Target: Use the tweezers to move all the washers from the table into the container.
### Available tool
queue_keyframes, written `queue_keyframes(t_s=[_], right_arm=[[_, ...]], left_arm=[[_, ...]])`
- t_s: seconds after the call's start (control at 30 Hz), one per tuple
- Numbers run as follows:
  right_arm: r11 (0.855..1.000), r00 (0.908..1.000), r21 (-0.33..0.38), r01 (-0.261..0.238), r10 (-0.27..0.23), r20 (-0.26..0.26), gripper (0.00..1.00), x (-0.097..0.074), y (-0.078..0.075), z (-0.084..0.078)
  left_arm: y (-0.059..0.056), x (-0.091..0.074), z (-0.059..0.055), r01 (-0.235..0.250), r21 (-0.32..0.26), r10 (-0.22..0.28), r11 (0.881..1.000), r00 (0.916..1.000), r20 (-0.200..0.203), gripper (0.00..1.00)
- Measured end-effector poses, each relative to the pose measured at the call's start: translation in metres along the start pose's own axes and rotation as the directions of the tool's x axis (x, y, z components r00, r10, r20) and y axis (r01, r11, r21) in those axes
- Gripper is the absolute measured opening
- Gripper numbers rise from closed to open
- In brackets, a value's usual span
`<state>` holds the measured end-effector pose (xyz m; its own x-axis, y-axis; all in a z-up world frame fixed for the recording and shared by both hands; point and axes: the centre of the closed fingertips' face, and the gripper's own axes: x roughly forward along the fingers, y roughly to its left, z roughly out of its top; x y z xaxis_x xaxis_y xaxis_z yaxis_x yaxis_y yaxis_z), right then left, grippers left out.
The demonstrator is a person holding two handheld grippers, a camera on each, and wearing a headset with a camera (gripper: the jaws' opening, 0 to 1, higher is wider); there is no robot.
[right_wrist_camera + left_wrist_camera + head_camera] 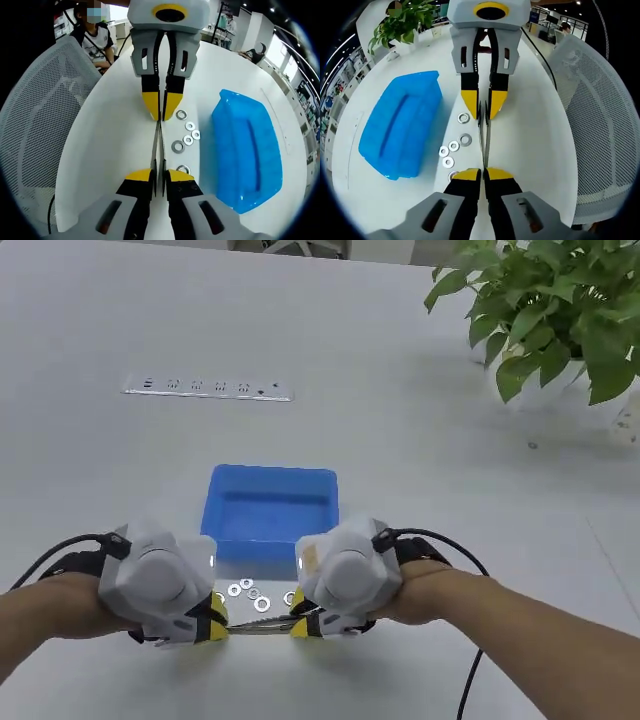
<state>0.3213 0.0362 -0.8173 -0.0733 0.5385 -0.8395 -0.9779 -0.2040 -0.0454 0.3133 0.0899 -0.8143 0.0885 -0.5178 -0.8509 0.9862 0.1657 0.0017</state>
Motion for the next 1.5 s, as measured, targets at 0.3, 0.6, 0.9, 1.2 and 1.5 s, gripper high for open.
queue_keyframes(t_s=[0.3, 0.6, 0.9, 1.2, 1.5], right_arm=[[1.000, 1.0000, 0.018, 0.000, 0.000, -0.004, 0.11, 0.000, 0.001, 0.000], [0.999, 0.9999, 0.040, 0.008, -0.009, 0.012, 0.11, -0.003, -0.002, 0.002], [0.999, 0.9996, 0.051, 0.015, -0.016, 0.022, 0.11, -0.004, -0.001, 0.000], [0.998, 0.9990, 0.067, 0.023, -0.025, 0.037, 0.12, -0.007, 0.000, 0.001], [0.997, 0.9973, 0.074, 0.035, -0.040, 0.061, 0.13, -0.010, 0.001, 0.003]], left_arm=[[-0.002, 0.000, 0.001, 0.005, 0.004, -0.005, 1.000, 1.0000, -0.007, 0.06], [0.002, -0.009, 0.006, -0.002, 0.010, 0.002, 1.000, 1.0000, -0.002, 0.06], [0.000, -0.017, 0.016, 0.007, -0.017, -0.007, 1.000, 0.9997, 0.025, 0.05], [0.000, -0.028, 0.028, 0.003, 0.004, -0.003, 1.000, 0.9996, 0.029, 0.05], [-0.001, -0.038, 0.042, -0.007, 0.024, 0.006, 1.000, 0.9986, 0.052, 0.05]])
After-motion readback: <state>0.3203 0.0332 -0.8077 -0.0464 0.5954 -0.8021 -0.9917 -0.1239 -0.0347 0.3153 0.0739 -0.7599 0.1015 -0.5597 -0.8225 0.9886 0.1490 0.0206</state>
